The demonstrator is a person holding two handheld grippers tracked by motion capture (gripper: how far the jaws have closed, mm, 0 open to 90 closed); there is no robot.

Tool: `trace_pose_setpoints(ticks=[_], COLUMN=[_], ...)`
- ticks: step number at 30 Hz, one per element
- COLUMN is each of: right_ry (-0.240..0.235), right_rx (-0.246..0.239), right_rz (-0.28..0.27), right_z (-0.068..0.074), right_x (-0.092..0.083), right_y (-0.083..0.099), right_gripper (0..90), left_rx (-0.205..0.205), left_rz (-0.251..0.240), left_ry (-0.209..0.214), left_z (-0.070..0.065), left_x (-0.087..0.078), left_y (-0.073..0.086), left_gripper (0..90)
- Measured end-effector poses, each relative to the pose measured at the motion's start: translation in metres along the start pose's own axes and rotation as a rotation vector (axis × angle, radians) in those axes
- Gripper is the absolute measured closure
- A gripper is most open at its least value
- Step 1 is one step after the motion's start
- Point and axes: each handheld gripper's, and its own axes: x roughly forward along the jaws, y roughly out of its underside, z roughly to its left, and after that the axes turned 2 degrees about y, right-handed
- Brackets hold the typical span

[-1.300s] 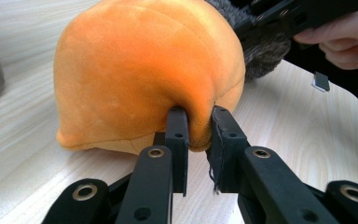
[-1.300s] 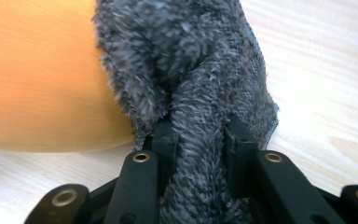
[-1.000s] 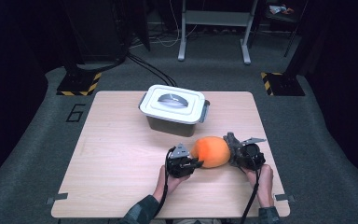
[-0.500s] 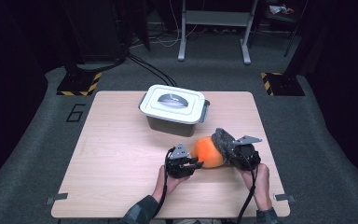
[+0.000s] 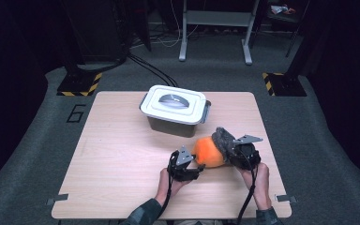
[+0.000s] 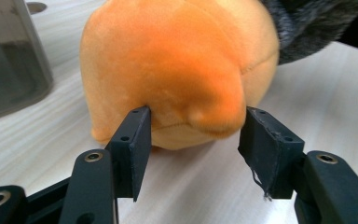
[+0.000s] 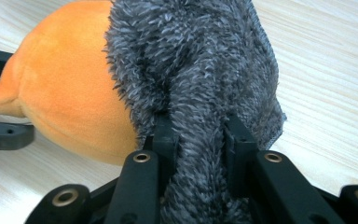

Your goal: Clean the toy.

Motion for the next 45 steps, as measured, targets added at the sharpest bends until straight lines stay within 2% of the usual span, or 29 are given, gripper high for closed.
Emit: trace_pose_setpoints(ticks=[1, 3, 4, 6, 11, 13, 14, 15, 16, 17, 18, 19, 22, 25, 29, 32, 33, 34, 37, 43, 44, 45], right_ry=[0.000, 0.008, 0.005, 0.001, 0.009, 0.011, 0.011, 0.011, 0.005, 0.003, 0.003, 0.018, 0.019, -0.001, -0.011, 0.014, 0.039, 0.037, 0.029, 0.025, 0.028, 0.028], right_rx=[0.000, 0.007, -0.004, 0.010, 0.006, 0.005, -0.022, -0.022, -0.033, -0.056, -0.056, -0.076, -0.082, -0.107, -0.134, -0.167, -0.177, -0.181, -0.165, -0.149, -0.129, -0.129], right_rz=[0.000, -0.005, -0.002, -0.003, -0.036, -0.044, -0.058, -0.058, -0.057, -0.065, -0.065, -0.060, -0.079, -0.090, -0.075, -0.040, -0.032, -0.036, -0.039, -0.037, -0.036, -0.036], right_z=[0.000, -0.001, -0.003, -0.003, -0.006, -0.005, -0.001, -0.001, 0.007, 0.010, 0.010, 0.016, 0.020, 0.027, 0.036, 0.044, 0.046, 0.046, 0.043, 0.036, 0.031, 0.031], right_x=[0.000, 0.000, -0.002, -0.003, -0.018, -0.021, -0.026, -0.026, -0.030, -0.031, -0.031, -0.035, -0.039, -0.045, -0.043, -0.032, -0.026, -0.023, -0.019, -0.019, -0.018, -0.018], right_y=[0.000, 0.002, 0.003, 0.003, 0.005, 0.004, 0.002, 0.002, 0.000, -0.001, -0.001, -0.004, -0.005, -0.009, -0.012, -0.014, -0.013, -0.013, -0.012, -0.010, -0.008, -0.008], right_gripper=[70.9, 70.9, 70.9, 70.9, 70.8, 70.8, 70.8, 70.8, 70.7, 70.7, 70.7, 70.7, 70.7, 70.7, 70.7, 70.6, 70.8, 70.9, 71.0, 70.9, 70.9, 70.9], left_rx=[-0.003, 0.002, 0.016, 0.014, -0.015, -0.031, -0.040, -0.053, -0.062, -0.071, -0.086, -0.097, -0.144, -0.160, -0.187, -0.187, -0.205, -0.205, -0.206, -0.217, -0.217, -0.226], left_rz=[-0.002, -0.022, -0.023, -0.023, -0.045, -0.048, -0.052, -0.057, -0.062, -0.063, -0.064, -0.067, -0.058, -0.054, -0.060, -0.044, -0.040, -0.040, -0.024, -0.029, -0.028, -0.031], left_ry=[0.002, -0.009, -0.005, 0.003, 0.050, 0.068, 0.082, 0.094, 0.106, 0.123, 0.135, 0.144, 0.181, 0.175, 0.172, 0.159, 0.154, 0.154, 0.147, 0.148, 0.147, 0.148], left_z=[-0.001, -0.002, -0.001, -0.001, 0.001, 0.002, 0.002, 0.002, 0.002, 0.003, 0.003, 0.004, 0.008, 0.009, 0.007, 0.007, 0.009, 0.009, 0.012, 0.012, 0.013, 0.013], left_x=[0.002, 0.004, 0.005, 0.005, 0.005, 0.004, 0.003, 0.002, 0.001, 0.000, -0.001, -0.002, -0.004, -0.003, -0.002, -0.001, 0.000, 0.000, 0.001, 0.001, 0.001, 0.001], left_y=[0.000, 0.000, -0.001, -0.002, -0.009, -0.012, -0.014, -0.015, -0.017, -0.019, -0.021, -0.023, -0.023, -0.023, -0.025, -0.025, -0.023, -0.023, -0.021, -0.020, -0.020, -0.019], left_gripper=[46.0, 59.7, 64.8, 71.9, 77.9, 78.0, 78.3, 78.3, 78.3, 78.4, 78.4, 78.3, 78.1, 77.9, 77.5, 76.4, 76.2, 76.2, 76.3, 76.1, 75.9, 75.9])
